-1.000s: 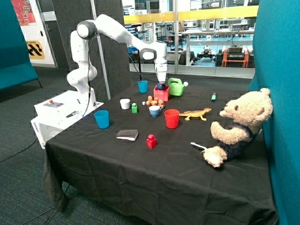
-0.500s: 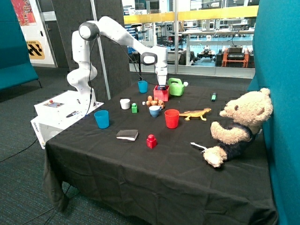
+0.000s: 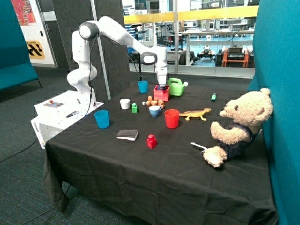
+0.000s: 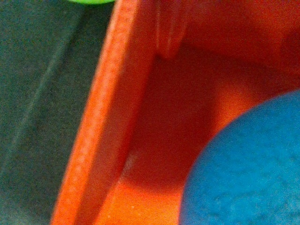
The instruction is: Put the ball in the red pot
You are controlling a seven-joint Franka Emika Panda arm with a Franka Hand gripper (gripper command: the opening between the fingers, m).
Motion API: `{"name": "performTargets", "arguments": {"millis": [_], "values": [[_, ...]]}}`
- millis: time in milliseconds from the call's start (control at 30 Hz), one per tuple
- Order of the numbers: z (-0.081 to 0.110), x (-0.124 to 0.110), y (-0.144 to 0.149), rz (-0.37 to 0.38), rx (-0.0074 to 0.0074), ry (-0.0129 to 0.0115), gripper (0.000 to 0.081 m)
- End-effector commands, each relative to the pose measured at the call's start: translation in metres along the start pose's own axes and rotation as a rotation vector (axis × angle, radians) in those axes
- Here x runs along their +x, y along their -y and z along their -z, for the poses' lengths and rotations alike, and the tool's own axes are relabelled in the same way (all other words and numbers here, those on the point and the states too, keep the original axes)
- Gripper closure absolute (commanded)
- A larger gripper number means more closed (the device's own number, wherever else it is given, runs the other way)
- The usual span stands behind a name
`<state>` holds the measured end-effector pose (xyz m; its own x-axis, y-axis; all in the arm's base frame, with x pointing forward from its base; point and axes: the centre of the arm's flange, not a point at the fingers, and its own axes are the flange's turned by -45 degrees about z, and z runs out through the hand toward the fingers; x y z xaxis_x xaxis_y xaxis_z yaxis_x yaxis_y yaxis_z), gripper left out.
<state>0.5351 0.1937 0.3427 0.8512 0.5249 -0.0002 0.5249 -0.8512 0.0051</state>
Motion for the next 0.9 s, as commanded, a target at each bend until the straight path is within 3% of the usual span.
{"name": "performTargets", "arguments": {"millis": [0, 467, 867], "values": [[0.007, -0.008, -0.007, 0.010, 0.0051, -0.0002, 0.0255], [0.003, -0.018, -0.015, 0.007, 0.0051, -0.0002, 0.0012], [0.006, -0.014, -0.009, 0.024, 0.0051, -0.0003, 0.0000]]}}
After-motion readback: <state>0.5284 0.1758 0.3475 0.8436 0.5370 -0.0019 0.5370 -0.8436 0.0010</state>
